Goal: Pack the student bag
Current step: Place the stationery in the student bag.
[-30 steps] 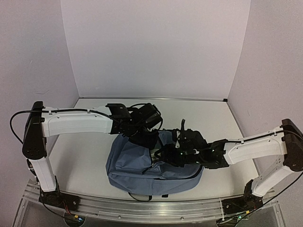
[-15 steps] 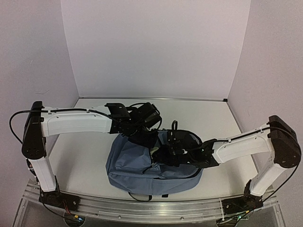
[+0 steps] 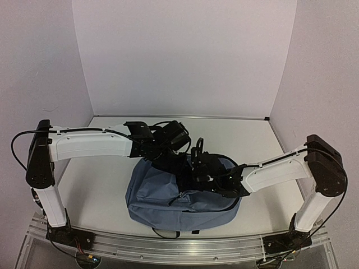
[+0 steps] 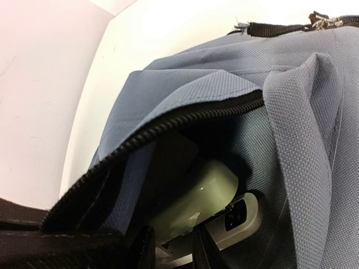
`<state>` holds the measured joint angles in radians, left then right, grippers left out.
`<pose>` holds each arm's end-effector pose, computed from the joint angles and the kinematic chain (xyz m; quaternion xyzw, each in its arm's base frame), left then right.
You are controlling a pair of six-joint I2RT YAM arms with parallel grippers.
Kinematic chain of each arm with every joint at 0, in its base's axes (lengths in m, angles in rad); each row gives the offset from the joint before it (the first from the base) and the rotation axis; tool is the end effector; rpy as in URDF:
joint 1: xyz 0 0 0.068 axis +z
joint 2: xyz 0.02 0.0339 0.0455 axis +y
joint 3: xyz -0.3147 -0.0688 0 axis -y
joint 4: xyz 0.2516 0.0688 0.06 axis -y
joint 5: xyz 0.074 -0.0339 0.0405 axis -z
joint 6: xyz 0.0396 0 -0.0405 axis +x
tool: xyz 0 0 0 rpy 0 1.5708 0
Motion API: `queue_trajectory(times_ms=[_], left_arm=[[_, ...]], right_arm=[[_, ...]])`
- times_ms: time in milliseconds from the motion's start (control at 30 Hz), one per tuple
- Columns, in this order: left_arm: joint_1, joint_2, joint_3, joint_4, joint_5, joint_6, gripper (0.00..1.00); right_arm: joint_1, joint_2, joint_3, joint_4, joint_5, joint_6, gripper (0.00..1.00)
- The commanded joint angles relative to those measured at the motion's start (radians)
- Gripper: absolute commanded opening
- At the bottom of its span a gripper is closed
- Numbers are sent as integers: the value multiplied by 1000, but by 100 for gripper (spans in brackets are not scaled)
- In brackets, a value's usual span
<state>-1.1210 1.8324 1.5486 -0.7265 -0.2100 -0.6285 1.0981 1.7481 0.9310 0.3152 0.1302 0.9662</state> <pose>0.1899 -0.3743 0.3092 0.2049 0.9339 -0.1465 0.2537 0.1825 0.3455 0.2264 -0.0235 0.8590 0.4076 0.3088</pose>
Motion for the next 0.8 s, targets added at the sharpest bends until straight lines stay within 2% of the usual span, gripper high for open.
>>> queue_trajectory(times_ms=[0,100,367,400,500,567,767], left_arm=[[7,-29,28,40,-6,-4,0],[9,-30,22,48,-4,-7,0],[10,-25,20,91,28,-12,3],[11,-24,20,104,42,-8,8],[9,-23,17,147,103,7,34],[9,-37,4,181,152,8,45],[21,-156,-112,291,249,-14,67]], right_arm=[[-4,-86,-35,61,53,-47,32],[-5,-180,-102,53,71,-52,43],[-4,-449,-210,-119,113,-36,61],[-5,-475,-208,-167,135,-30,62],[-12,-521,-190,-290,195,-29,64],[-17,-551,-187,-312,210,-44,65],[-19,-624,-155,-363,149,-210,66]])
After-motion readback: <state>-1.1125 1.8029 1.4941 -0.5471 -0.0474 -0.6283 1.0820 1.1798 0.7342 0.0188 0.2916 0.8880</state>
